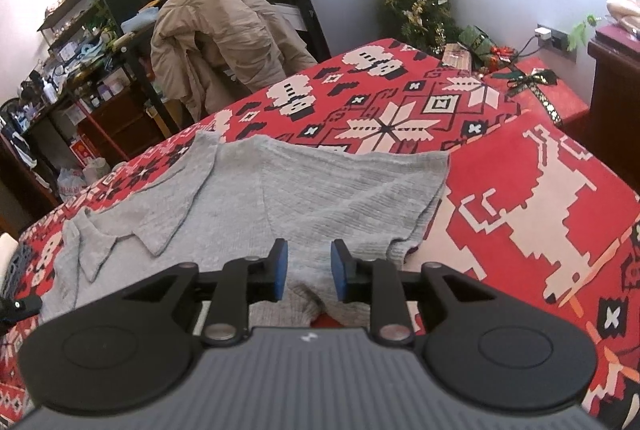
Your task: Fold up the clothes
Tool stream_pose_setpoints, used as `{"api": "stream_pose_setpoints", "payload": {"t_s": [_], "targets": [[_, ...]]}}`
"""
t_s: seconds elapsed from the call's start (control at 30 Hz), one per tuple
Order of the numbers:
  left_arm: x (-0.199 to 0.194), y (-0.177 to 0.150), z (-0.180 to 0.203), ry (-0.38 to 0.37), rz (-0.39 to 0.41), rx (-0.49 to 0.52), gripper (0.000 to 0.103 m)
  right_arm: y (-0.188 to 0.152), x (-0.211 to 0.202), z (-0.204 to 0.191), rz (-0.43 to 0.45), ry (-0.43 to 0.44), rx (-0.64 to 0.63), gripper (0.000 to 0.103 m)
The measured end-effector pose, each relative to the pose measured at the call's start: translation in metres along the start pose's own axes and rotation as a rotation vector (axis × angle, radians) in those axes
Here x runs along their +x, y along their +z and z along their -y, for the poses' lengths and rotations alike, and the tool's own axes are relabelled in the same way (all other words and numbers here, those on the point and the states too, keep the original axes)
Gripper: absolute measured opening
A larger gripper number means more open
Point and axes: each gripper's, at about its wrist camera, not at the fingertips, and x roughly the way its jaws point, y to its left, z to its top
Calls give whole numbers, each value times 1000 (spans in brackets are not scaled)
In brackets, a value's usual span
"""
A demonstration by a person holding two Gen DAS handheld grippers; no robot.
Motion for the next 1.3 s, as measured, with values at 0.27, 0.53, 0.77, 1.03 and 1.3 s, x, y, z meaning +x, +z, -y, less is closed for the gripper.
{"api": "stream_pose_setpoints", "payload": {"t_s": [0.27, 0.53, 0.77, 1.03, 1.3], "targets": [[-9, 4, -7, 83, 64, -11, 1, -2, 0, -1, -2, -5, 4, 26], [-55, 20, -35, 300, 277, -14, 1, -2, 3, 2, -6, -18, 14, 26], [-65, 27, -76, 437, 260, -74, 0, -2, 6, 1, -10, -24, 15, 27], [-60, 29, -102, 418, 188, -168, 2, -2, 8, -2, -10, -28, -6, 27], [-44, 22, -110, 314, 45, -213, 7, -2, 7, 2, -12, -22, -5, 28]]}}
